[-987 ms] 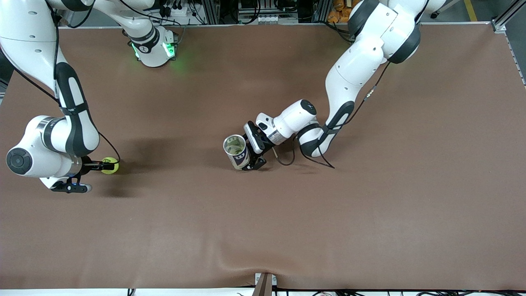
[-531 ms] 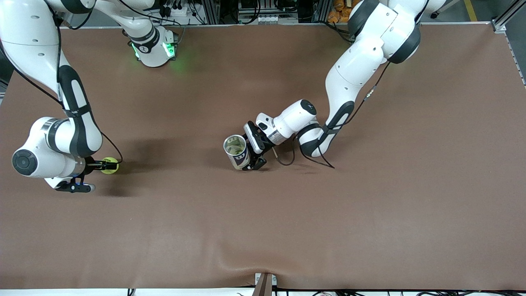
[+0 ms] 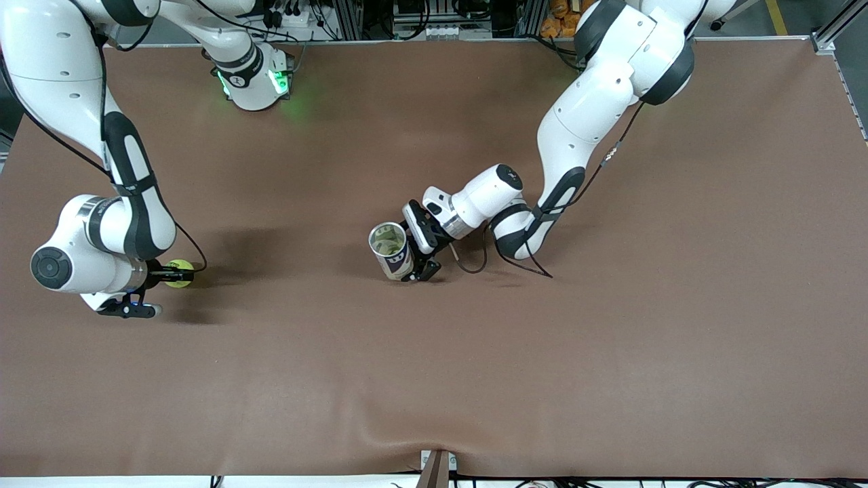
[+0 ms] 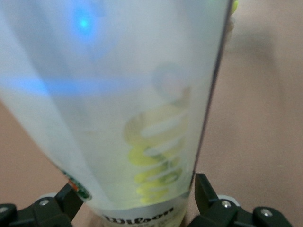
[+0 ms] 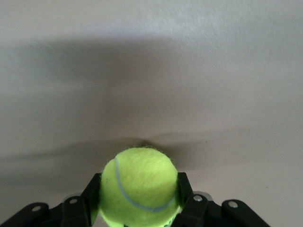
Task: Insert tennis ball vertically with right arm
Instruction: 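Carry the second tennis ball with the right gripper toward the can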
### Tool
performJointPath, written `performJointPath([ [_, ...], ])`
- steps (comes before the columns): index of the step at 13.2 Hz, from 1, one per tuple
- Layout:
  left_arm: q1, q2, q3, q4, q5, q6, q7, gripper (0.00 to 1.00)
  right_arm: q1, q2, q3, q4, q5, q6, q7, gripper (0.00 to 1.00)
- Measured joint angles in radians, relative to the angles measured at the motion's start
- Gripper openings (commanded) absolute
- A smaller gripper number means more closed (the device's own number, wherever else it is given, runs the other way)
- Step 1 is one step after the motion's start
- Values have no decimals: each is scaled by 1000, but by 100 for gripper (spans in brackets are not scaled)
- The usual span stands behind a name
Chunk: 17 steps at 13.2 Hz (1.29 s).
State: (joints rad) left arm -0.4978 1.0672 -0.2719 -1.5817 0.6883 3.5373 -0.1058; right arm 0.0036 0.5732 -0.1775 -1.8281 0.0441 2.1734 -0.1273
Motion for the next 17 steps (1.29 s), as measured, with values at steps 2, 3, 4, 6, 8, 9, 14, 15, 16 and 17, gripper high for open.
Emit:
performJointPath([
  [2,0,0,0,0,0,0,0,100,36,-34,0,44,-10,-87,5,0],
  [3,0,0,0,0,0,0,0,100,56,-54,0,77,-23,-147,24,0],
  [4,0,0,0,0,0,0,0,100,76,-75,1,112,-36,-203,52,0],
  [6,-1,0,0,0,0,0,0,100,116,-117,2,165,-46,-290,124,0],
  [8,-1,0,0,0,0,0,0,96,158,-155,6,200,-46,-364,222,0],
  [9,-1,0,0,0,0,0,0,93,185,-168,9,216,-45,-397,277,0],
  [14,-1,0,0,0,0,0,0,92,372,-176,19,335,45,-486,656,0],
  [15,-1,0,0,0,0,0,0,92,411,-176,20,358,60,-495,731,0],
  [16,-1,0,0,0,0,0,0,92,455,-176,21,372,66,-497,807,0],
  [17,-1,0,0,0,0,0,0,92,501,-176,22,377,68,-496,885,0],
])
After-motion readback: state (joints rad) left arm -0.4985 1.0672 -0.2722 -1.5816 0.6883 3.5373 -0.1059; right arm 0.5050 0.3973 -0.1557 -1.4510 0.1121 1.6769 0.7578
